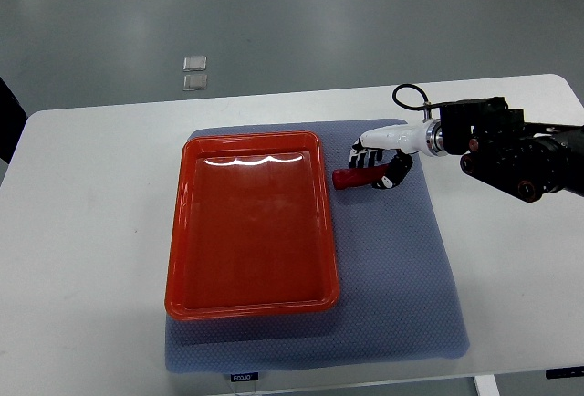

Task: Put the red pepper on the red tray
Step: 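Lift the red pepper with the right hand over the tray, then lower the pepper into the red tray and open the right hand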

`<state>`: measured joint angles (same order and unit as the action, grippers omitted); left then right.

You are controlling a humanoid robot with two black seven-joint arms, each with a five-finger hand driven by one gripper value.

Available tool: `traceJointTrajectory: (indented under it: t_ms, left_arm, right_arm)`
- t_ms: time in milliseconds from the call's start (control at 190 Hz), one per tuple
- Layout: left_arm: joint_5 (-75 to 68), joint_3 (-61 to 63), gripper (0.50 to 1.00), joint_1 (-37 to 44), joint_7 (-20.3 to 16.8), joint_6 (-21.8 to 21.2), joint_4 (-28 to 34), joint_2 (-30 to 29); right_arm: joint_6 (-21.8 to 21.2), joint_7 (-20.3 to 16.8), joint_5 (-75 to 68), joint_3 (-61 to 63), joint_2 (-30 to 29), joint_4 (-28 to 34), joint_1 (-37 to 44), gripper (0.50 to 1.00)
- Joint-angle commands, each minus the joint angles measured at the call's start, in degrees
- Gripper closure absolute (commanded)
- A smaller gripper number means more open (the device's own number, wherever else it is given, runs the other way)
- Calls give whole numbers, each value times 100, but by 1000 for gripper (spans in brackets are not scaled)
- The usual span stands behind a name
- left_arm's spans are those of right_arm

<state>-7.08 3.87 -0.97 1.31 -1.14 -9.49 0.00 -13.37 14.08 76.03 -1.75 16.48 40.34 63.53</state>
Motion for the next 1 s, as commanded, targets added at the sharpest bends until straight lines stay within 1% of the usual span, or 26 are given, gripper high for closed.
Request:
traceJointTrajectory:
  t_ms: [0,5,47,89,131,425,614,667,745,782,835,887,892,992]
  left_arm:
    - [5,0,500,0,1,0,0,0]
    - [-3,0,500,0,1,0,0,0]
    - [5,0,500,0,1,0,0,0]
    - [5,0,500,0,1,0,0,0]
    - [5,0,500,0,1,0,0,0]
    - [-4,0,500,0,1,0,0,0]
    - [5,0,500,0,1,0,0,0]
    - [5,0,500,0,1,0,0,0]
    - [5,0,500,0,1,0,0,0]
    - [5,0,500,0,1,0,0,0]
    - [-4,0,500,0,1,0,0,0]
    - [-4,0,500,0,1,0,0,0]
    - [-4,0,500,0,1,0,0,0]
    - [5,0,500,0,1,0,0,0]
  right_arm:
    - [1,-2,0,-1,4,1,11,901]
    - [-8,-2,0,-1,4,1,19,932]
    - [-8,6,0,-1,4,1,28,961]
    - [-17,-2,0,-1,4,1,28,975]
    - [-52,6,0,8,4,1,37,1000]
    - [-78,15,-53,52,39,1,81,1000]
    - [-78,86,-158,166,48,1,318,1000]
    - [-87,165,-211,245,30,9,450,1000]
    - [-105,437,-264,316,-22,27,564,1000]
    - [-122,560,-264,316,-154,53,652,1000]
    - [-122,631,-264,307,-382,53,731,1000]
    - [-122,631,-264,307,-383,53,731,1000]
    - [-122,648,-255,307,-592,71,766,1000]
    - [-113,639,-237,263,-954,71,775,1000]
